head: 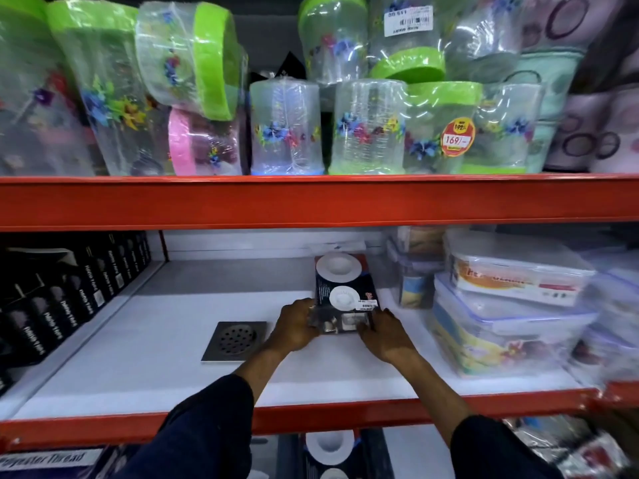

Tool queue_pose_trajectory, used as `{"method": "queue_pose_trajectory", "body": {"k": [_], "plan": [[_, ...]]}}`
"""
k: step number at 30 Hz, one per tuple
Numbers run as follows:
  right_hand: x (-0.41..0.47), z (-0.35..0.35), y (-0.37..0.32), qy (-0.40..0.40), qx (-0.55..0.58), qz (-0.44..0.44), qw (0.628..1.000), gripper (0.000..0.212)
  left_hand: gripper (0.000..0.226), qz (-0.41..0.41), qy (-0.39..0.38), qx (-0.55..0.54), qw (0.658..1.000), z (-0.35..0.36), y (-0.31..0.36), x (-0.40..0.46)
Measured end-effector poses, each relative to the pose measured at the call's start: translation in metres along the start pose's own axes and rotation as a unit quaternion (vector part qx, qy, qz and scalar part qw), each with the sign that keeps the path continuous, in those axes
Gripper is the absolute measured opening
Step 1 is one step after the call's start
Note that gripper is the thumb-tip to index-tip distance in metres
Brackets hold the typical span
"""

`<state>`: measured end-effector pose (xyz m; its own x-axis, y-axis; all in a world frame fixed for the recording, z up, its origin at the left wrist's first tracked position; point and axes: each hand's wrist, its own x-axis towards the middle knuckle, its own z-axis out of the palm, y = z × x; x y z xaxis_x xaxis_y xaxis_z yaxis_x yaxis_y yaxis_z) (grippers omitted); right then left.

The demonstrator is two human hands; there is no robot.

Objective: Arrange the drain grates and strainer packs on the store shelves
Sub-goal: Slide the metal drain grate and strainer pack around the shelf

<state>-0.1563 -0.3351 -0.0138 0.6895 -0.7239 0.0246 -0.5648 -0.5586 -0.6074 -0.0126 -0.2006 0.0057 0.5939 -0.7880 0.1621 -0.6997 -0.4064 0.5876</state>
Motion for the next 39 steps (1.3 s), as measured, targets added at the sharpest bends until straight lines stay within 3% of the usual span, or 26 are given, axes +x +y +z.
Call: {"method": "queue_pose_trajectory", "body": {"k": [5,10,14,17,20,23,25,28,32,35,39], "plan": [[-0.014,-0.004,0.006,-0.008,-0.001,0.028,1.000,0.018,0.039,-0.010,-0.014,-0.022,1.000,0.002,0.007,-0.022],[-0.046,-0.008,0.003,-0.049,-0.030,0.048,0.997,0.038,0.045,0.001,-0.039,-0.019,0.999,0.000,0.014,-0.057],[-0.065,-0.011,-0.001,-0.077,-0.059,0.070,0.993,0.041,0.043,0.031,-0.040,-0.015,0.999,-0.002,0.013,-0.080],[-0.082,-0.014,-0.013,-0.057,-0.103,0.081,0.990,0.058,0.059,0.057,-0.045,0.001,0.997,-0.010,0.012,-0.090],[-0.091,-0.011,-0.029,0.038,-0.156,-0.009,0.987,0.078,0.068,0.084,0.026,0.069,0.994,-0.028,-0.003,-0.099],[-0.087,0.000,-0.051,0.084,-0.129,-0.157,0.976,0.074,0.059,0.112,0.144,0.147,0.972,-0.054,-0.036,-0.109],[-0.080,0.013,-0.072,0.047,-0.104,-0.228,0.967,0.068,0.057,0.093,0.184,0.163,0.965,-0.072,-0.067,-0.116],[-0.062,0.043,-0.106,-0.061,-0.116,-0.278,0.952,0.073,0.062,0.023,0.177,0.184,0.967,-0.090,-0.114,-0.126],[-0.025,0.075,-0.141,-0.177,-0.136,-0.259,0.940,0.096,0.073,-0.029,0.135,0.176,0.975,-0.095,-0.150,-0.128],[0.003,0.093,-0.149,-0.190,-0.175,-0.241,0.936,0.110,0.071,-0.029,0.138,0.138,0.980,-0.093,-0.153,-0.127],[0.023,0.103,-0.152,-0.205,-0.204,-0.231,0.929,0.081,0.068,-0.034,0.145,0.111,0.983,-0.096,-0.151,-0.130]]}}
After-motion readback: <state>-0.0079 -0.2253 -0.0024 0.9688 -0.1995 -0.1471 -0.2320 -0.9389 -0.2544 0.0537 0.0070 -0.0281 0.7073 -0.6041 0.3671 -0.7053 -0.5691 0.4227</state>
